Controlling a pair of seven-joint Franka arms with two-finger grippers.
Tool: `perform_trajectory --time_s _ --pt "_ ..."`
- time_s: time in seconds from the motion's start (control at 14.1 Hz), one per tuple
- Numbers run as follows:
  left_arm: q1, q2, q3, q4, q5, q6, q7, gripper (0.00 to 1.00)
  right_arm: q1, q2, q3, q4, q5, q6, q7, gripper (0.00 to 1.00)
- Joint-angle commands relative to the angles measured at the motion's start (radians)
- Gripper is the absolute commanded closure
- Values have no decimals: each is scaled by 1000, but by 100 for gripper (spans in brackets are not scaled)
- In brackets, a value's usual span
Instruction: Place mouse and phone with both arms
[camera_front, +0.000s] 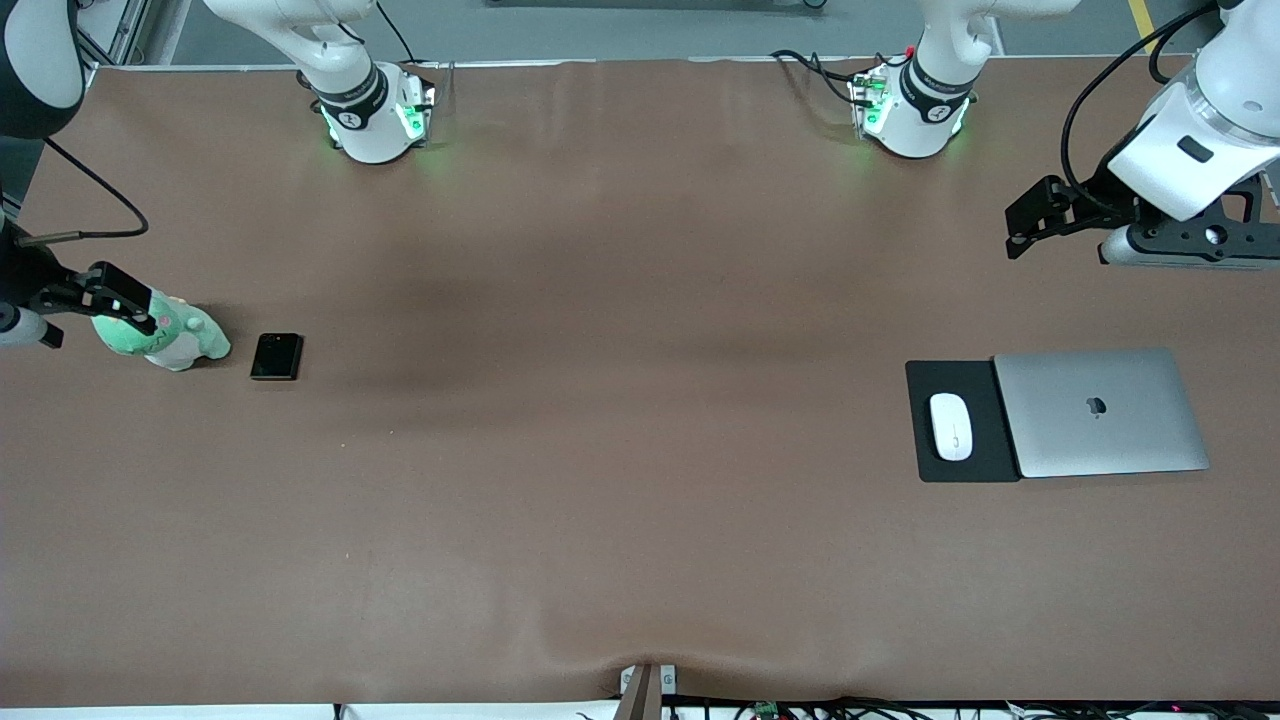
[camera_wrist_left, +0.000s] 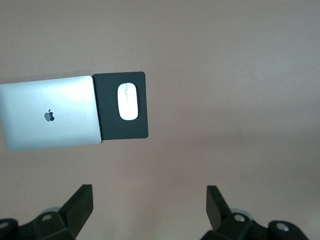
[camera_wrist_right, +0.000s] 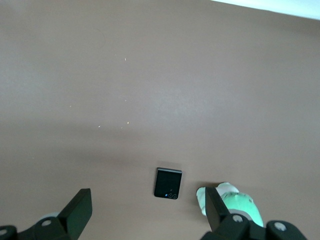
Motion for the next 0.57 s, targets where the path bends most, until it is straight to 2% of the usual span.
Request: perform_trajectory --time_s 0.0,0.14,0.28,0.5 --pt "-5 0 4 6 -17 -10 -15 0 3 -3 6 24 -8 -43 58 0" --pt "-5 0 4 6 -15 -10 -15 0 15 4 8 56 10 -97 60 0" --pt "-5 0 4 6 -14 -10 -15 0 18 51 8 144 35 -186 66 0" --pt "-5 0 4 6 -11 -10 -15 0 3 53 5 141 37 -196 54 0"
